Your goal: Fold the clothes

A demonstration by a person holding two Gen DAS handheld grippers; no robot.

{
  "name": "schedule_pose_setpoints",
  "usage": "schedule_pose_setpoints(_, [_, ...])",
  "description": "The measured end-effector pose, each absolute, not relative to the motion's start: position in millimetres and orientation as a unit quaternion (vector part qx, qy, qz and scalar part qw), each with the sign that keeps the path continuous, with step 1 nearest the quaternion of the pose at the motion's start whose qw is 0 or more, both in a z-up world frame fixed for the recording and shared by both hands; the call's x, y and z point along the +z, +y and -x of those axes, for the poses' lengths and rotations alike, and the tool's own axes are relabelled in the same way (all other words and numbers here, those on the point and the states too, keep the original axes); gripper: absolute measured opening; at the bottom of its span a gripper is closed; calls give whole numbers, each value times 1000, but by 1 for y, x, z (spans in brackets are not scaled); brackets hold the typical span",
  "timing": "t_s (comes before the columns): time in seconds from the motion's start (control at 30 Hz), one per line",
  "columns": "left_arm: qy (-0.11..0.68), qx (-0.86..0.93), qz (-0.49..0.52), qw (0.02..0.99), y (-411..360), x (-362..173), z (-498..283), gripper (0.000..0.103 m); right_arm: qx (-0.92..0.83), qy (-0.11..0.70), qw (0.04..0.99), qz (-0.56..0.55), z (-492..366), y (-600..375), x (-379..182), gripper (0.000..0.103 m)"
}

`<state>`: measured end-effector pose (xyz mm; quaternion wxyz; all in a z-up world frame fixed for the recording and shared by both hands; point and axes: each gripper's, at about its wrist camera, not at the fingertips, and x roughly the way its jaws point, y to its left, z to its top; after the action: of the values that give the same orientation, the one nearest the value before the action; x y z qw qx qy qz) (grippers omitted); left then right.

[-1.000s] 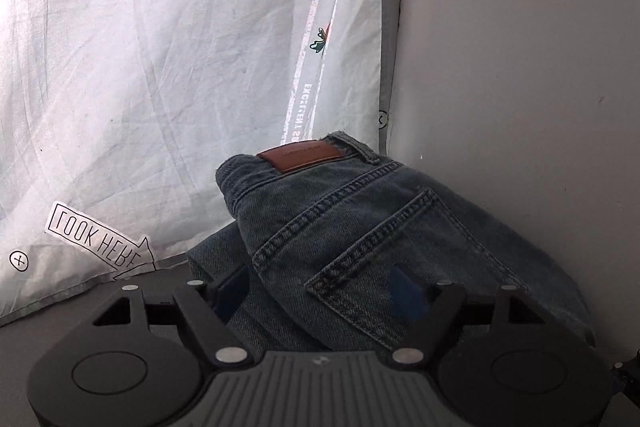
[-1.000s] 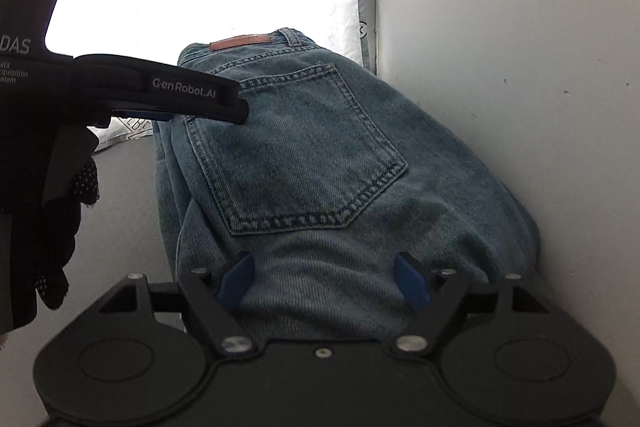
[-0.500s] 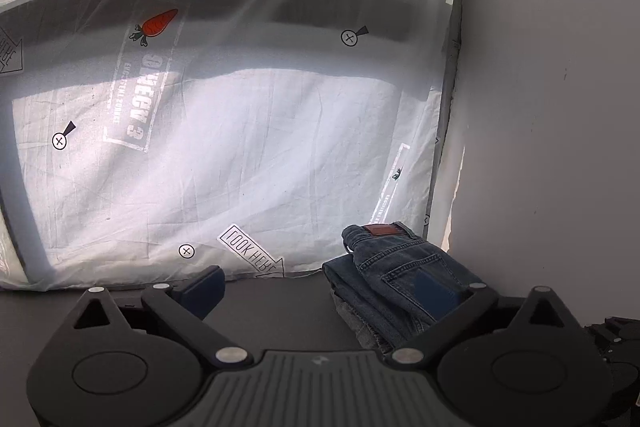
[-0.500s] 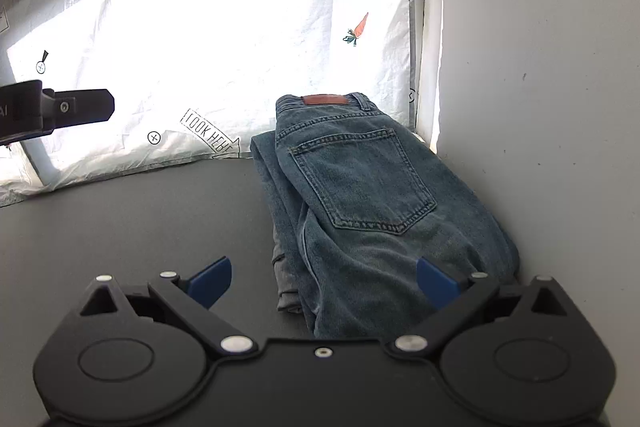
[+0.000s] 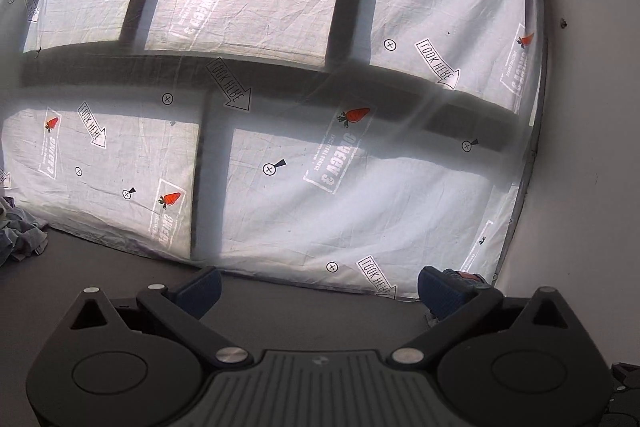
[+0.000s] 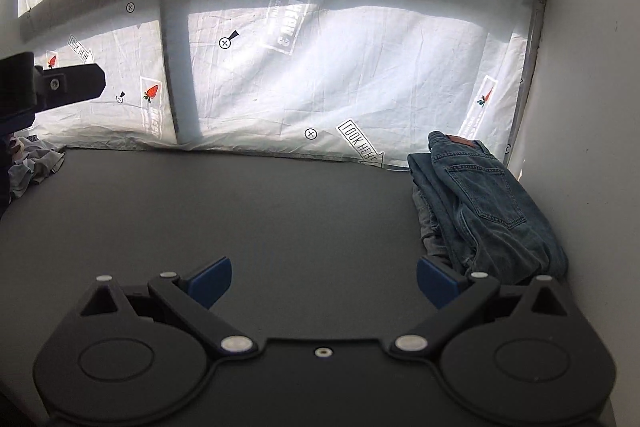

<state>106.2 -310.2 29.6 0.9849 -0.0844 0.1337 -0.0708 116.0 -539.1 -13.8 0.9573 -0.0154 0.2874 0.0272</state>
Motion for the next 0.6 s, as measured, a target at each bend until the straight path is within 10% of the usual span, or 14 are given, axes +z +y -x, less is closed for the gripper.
schedule_pose_setpoints(0.6, [191,-41,-20,981,-148,17,47,103,-11,274,962,-10,66,-343,-9,101])
